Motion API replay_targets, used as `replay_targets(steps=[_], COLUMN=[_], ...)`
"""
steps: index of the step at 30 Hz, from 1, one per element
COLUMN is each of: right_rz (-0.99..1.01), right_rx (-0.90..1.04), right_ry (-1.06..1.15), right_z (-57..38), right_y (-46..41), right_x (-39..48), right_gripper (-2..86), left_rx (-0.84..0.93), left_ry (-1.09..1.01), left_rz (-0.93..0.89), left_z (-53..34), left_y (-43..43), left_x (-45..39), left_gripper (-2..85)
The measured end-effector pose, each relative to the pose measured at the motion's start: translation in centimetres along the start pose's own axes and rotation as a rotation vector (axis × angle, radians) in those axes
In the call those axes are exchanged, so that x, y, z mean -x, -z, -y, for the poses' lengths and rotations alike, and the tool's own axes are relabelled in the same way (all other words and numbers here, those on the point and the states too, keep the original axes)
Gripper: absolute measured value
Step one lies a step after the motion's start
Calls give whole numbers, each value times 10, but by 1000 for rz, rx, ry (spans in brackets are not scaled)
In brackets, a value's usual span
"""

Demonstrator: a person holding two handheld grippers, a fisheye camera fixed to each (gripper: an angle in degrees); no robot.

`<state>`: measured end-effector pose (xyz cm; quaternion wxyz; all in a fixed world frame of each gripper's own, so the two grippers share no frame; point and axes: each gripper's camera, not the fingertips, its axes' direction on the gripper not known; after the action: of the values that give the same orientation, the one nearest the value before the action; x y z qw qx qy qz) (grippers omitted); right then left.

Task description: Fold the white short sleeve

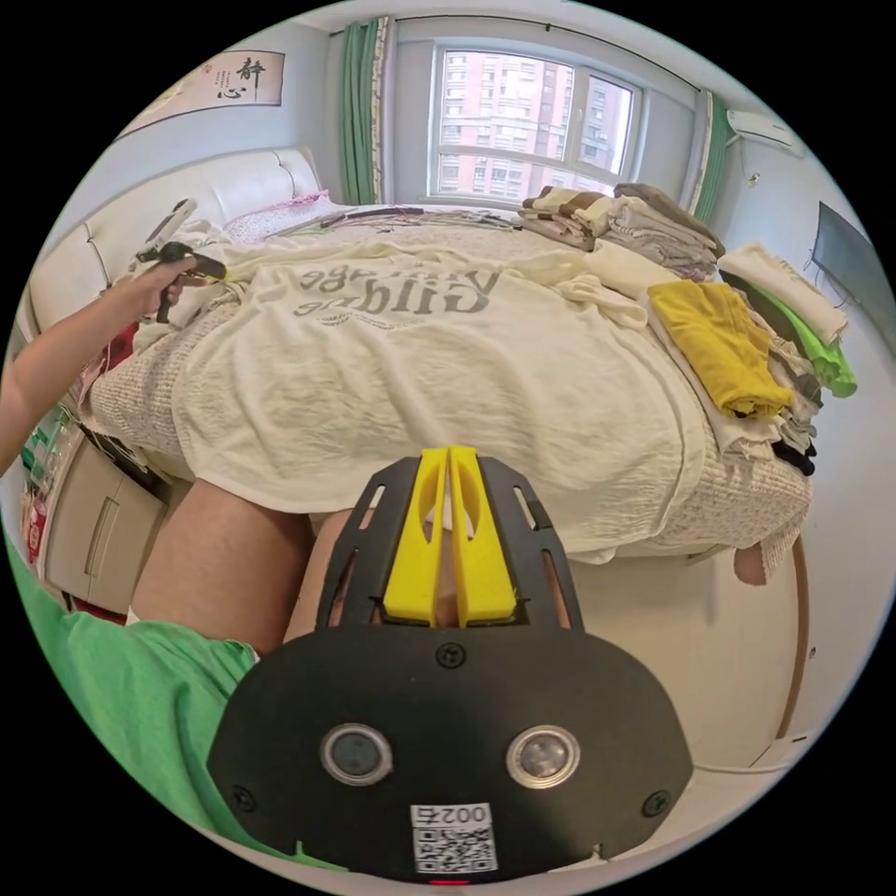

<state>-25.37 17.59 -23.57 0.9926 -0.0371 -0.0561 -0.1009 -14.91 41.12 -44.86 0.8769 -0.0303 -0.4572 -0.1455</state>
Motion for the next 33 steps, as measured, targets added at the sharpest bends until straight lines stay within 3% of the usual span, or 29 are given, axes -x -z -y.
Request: replay_targets(steps=[4,8,10,12,14,17,21,25,28,33], right_rz=[-33,-69,-75,-79,-86,-87,-102,-98,-137,-140], right_rx=[-16,-54,-71,-104,-129,-184,-259,-249,-233,-175], right_ry=[-11,-42,-53,-55,-44,-7,55,86,114,69], right_z=[2,14,21,33,44,69,103,132,168,257], right_y=[2,5,5,5,3,0,-13,-38,-63,-116], right_x=[-7,-21,-26,-29,-29,-21,-6,-1,-3,-23], right_gripper=[-9,-8,-6,-1,9,40,76,99,107,104], left_rx=[-103,-229,-296,-351,-387,-434,-485,-470,-516,-411], left_ry=[216,318,291,241,89,-81,-235,-269,-295,-266], left_rz=[-47,207,260,175,-45,-185,-146,83,153,-21], left_z=[-25,-59,-70,-80,-90,-108,-134,-158,-169,-151], left_y=[10,27,35,42,44,38,8,-34,-45,-68], left_x=[25,10,-8,-31,-78,-155,-233,-273,-282,-253], left_gripper=[61,33,27,18,10,2,-8,-9,-10,-10])
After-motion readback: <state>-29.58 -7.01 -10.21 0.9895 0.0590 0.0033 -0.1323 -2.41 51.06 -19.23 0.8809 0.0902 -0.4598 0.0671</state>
